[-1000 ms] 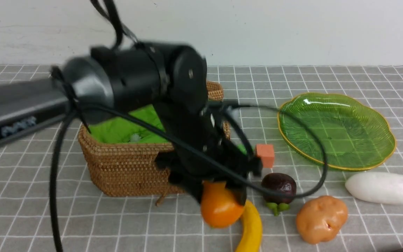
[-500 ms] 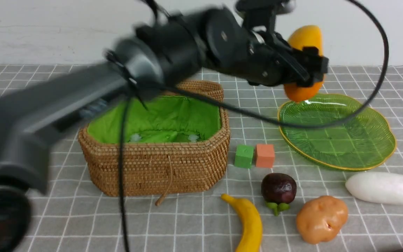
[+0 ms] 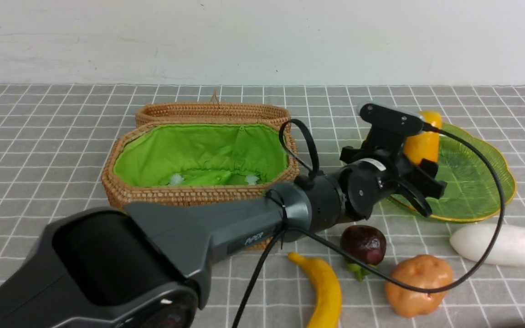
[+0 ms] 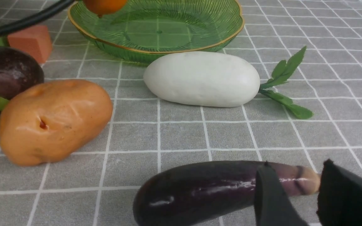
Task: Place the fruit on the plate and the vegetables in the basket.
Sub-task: Grab the mango with your left arm and place it on the right plate, then use the left arm to grab a banana and put it into the right plate, then grab an eggplant with your right arm and place it in the basket on the left.
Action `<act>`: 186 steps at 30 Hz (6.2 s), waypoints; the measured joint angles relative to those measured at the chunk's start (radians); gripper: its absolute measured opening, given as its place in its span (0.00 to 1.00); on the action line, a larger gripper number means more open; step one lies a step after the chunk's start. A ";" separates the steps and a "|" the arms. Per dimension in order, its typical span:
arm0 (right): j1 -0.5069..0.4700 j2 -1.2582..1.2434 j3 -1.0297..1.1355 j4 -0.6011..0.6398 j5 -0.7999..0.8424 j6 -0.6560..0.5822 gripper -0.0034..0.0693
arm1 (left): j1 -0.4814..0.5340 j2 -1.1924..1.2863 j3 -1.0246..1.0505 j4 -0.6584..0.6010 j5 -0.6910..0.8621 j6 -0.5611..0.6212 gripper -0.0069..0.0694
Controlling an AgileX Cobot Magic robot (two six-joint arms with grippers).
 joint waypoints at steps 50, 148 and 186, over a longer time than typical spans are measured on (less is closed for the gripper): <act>0.000 0.000 0.000 0.000 0.000 0.000 0.38 | 0.059 -0.725 0.503 0.633 0.998 -0.635 0.87; 0.000 0.000 0.000 0.000 0.000 0.000 0.38 | 0.037 -0.250 -0.146 -0.077 0.854 0.607 0.08; 0.000 0.000 0.000 0.000 0.000 0.000 0.38 | 0.355 -1.992 1.249 0.743 1.118 -0.816 0.07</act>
